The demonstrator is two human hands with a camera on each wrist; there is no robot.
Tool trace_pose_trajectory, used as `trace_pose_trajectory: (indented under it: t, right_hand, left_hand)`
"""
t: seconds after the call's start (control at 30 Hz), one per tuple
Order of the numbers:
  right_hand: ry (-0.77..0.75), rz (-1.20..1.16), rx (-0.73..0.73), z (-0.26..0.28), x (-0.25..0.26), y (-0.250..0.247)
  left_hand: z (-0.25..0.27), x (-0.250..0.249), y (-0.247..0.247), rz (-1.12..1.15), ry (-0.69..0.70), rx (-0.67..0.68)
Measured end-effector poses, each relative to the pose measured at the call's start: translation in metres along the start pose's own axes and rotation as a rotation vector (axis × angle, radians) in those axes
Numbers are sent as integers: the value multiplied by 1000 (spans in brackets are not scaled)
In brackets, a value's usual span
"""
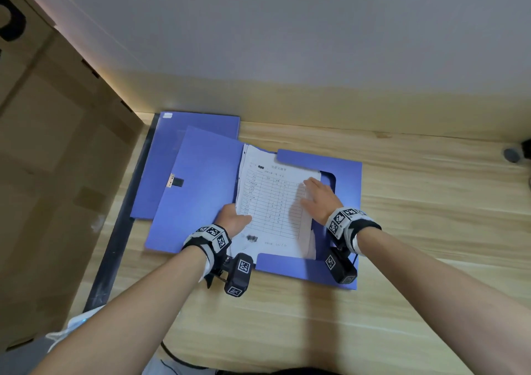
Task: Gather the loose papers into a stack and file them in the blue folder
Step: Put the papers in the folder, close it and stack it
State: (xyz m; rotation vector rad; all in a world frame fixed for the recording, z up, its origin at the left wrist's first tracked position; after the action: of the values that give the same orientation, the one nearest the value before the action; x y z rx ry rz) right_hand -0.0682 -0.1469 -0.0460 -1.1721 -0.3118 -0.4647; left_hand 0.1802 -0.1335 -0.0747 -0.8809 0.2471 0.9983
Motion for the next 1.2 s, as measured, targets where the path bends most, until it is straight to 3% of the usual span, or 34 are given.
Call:
trace_pose_trajectory:
  t: [0.13, 0.27, 0.37, 0.47, 0.57, 0.67, 0.97, 1.03, 1.2]
  right_hand:
    - [-1, 65, -51, 6, -19, -14]
    - [-134, 314, -103, 5, -29, -20]
    - [-120, 220, -134, 1, -35, -25]
    - [-93, 69, -265, 5, -48, -35]
    - [-41, 18, -329, 15, -65, -40]
    - [32, 29, -305, 22, -82, -39]
    - [107, -43, -225, 27, -97, -20]
    - [114, -48, -223, 26, -98, -20]
    - [116, -52, -219, 27, -97, -21]
  left_hand:
    - [3, -7, 21, -10, 15, 29]
    - [8, -14, 39, -16, 11, 83]
    - [12, -14, 51, 17, -28, 112]
    - [12, -13, 54, 85, -45, 38]
    - [13, -25, 44, 89, 8, -147]
    - [17, -32, 49, 150, -26, -170]
    - [22, -31, 101, 171, -98, 44]
    - [8, -20, 111, 176, -104, 34]
    - [41, -41, 81, 235, -109, -75]
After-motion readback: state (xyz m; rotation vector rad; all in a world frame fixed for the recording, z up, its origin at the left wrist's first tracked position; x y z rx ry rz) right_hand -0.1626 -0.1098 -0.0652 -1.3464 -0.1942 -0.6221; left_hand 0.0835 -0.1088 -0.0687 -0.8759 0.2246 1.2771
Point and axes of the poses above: each hand's wrist, its own z-axis away from the middle knuckle, its own y-axis out of the palm, x = y × z, the point moved 6 cm from there along -z, towards the middle knuckle, and after that the axes turned 12 degrees about -x, right-handed, at the moved point
